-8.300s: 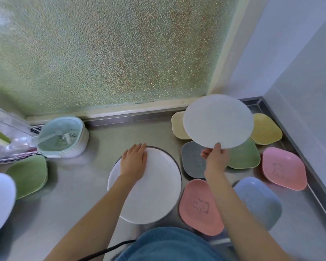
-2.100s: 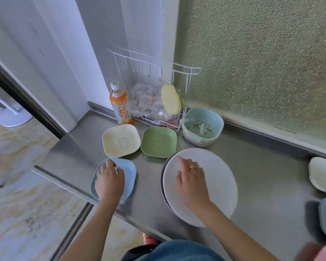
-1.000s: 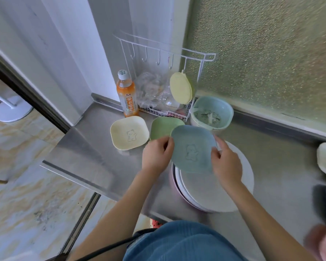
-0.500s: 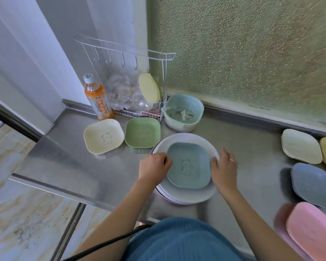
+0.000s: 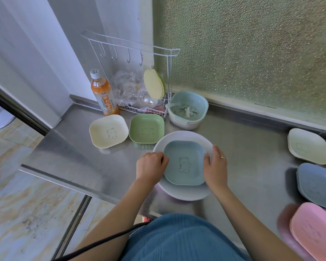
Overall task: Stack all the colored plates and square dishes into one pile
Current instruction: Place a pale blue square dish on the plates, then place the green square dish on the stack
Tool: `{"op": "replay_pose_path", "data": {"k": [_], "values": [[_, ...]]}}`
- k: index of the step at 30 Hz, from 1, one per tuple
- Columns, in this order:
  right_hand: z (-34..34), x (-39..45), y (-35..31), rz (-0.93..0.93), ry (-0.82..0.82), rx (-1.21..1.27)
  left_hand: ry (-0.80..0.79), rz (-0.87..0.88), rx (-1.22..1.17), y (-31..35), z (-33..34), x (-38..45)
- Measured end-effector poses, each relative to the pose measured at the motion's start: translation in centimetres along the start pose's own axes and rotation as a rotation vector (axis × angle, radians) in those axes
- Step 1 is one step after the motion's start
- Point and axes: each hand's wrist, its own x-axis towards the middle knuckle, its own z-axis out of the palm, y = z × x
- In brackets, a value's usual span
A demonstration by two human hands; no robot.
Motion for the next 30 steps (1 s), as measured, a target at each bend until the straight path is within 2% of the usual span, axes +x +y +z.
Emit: {"op": "replay_pose_path", "data": {"k": [3, 6, 8, 11, 15, 18, 21, 24, 27, 30], "values": [[0.3, -0.4, -1.4, -0.052, 0.085, -0.132, 0.037, -0.03, -0.086, -0.7, -0.4, 0.0], [1.6, -0.6, -4.7, -0.318, 0.131, -0.16, 0.117, -0.127, -0.176, -2.7, -0.9, 0.2], [3.0, -0.2, -7.4, -0.488, 0.054, -0.194, 0.131, -0.222, -0.186, -4.9, -1.2, 0.5], [5.4, 0.7, -11.6, -0.628, -0.131, -0.321, 0.1, -0.38, -0.162, -8.4, -1.9, 1.1], [8.3, 1.6, -15.9, -0.675, -0.419, -0.65, -0.02, -0.509, -0.138, -12.6, -2.8, 2.1], [10.2, 1.6, -17.3, -0.634, -0.533, -0.852, -0.079, -0.548, -0.201, -15.1, -2.8, 3.0], [11.9, 1.4, -17.7, -0.636, -0.548, -1.001, -0.124, -0.584, -0.257, -16.7, -2.7, 3.5], [12.9, 1.5, -17.9, -0.669, -0.513, -1.03, -0.14, -0.603, -0.316, -17.2, -2.7, 3.8], [13.2, 1.8, -18.0, -0.717, -0.469, -0.981, -0.069, -0.632, -0.333, -17.4, -2.8, 4.2], [13.1, 2.3, -17.7, -0.762, -0.419, -0.804, -0.043, -0.671, -0.355, -17.9, -2.9, 4.4]]}}
